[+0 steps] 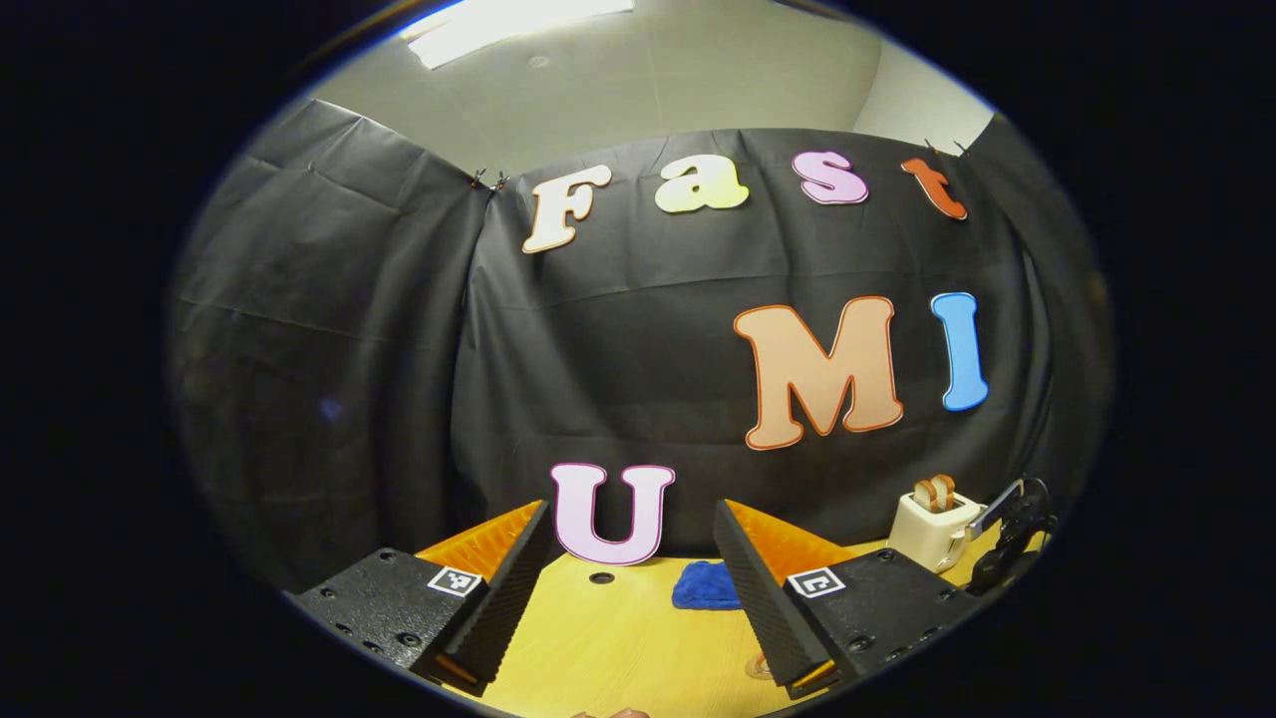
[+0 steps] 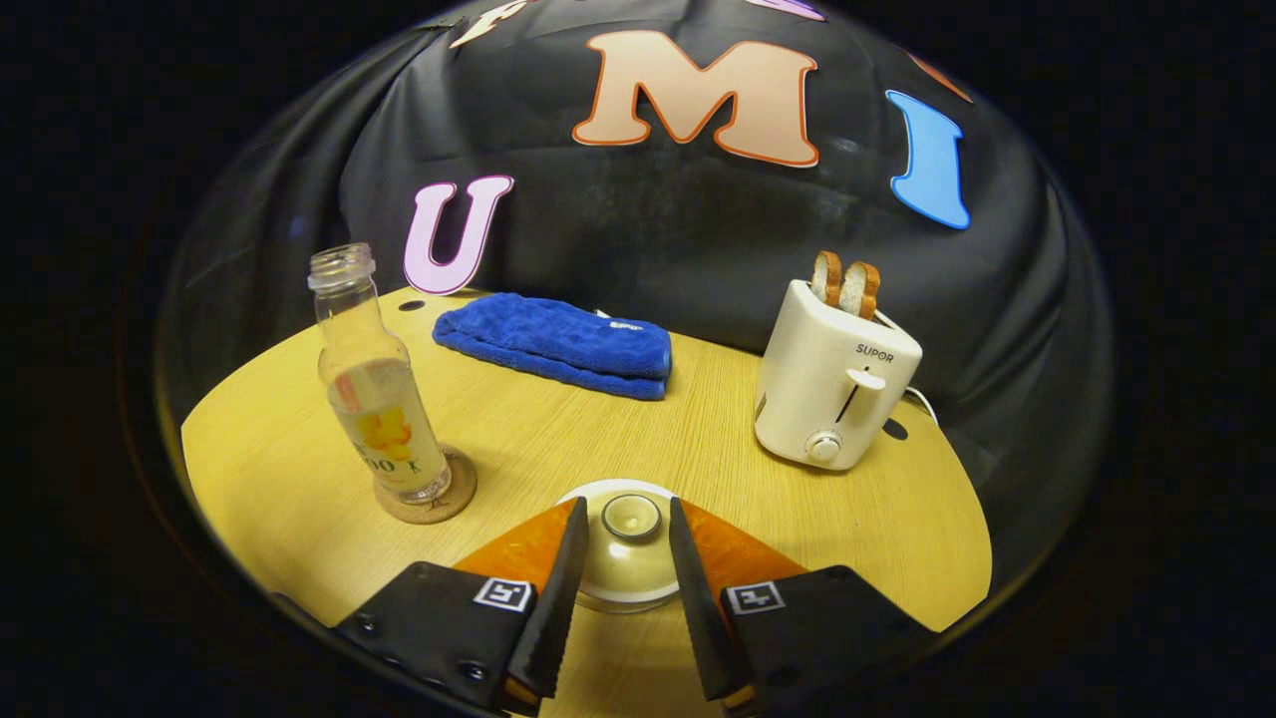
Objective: Open the teacup lid with one hand, grasp the water bottle and pour water into the teacup with the other hand; after pouring, place the water bottle on the coaster and then close the teacup lid.
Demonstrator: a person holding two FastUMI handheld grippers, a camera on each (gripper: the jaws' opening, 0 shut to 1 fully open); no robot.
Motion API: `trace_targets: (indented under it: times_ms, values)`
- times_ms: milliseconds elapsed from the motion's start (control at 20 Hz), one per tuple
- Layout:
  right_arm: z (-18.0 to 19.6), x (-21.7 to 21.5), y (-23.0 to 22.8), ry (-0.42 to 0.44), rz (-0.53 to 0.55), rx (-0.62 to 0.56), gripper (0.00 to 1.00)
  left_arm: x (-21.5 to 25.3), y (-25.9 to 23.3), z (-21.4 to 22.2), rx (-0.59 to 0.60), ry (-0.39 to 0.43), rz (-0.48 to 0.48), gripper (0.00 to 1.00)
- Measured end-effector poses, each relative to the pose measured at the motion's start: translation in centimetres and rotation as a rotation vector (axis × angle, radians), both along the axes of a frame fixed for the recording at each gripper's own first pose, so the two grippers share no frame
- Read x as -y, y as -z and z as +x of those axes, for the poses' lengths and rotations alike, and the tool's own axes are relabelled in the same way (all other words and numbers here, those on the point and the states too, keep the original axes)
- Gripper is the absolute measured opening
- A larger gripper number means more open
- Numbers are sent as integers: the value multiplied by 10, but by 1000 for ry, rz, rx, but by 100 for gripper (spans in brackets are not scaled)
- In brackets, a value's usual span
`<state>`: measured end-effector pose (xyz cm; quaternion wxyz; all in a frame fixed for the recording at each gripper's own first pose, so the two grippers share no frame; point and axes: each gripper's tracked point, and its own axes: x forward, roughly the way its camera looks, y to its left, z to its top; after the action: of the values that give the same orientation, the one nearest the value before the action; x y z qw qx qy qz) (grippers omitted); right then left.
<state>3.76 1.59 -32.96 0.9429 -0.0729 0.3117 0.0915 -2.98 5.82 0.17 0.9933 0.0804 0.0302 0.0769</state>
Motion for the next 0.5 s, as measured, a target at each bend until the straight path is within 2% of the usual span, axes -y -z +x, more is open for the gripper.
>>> trace_targets:
  times_ms: [100,200,250,400,500]
  values:
    - [2,-1,-2,3,2,5,56,-1,1,0,-2,-3,2,95]
    - [3,-2,-2,2,0,8,56,-2,1,1,-3,-5,2,93]
    - [2,-5,-4,-3,-6,8,62,-2,2,0,-4,-5,2,93]
    - [6,-5,-4,-7,-44,32,36,-3,3,3,-7,-3,3,93]
    - [6,-5,-6,-2,-50,32,36,-1,4,5,-10,2,1,93]
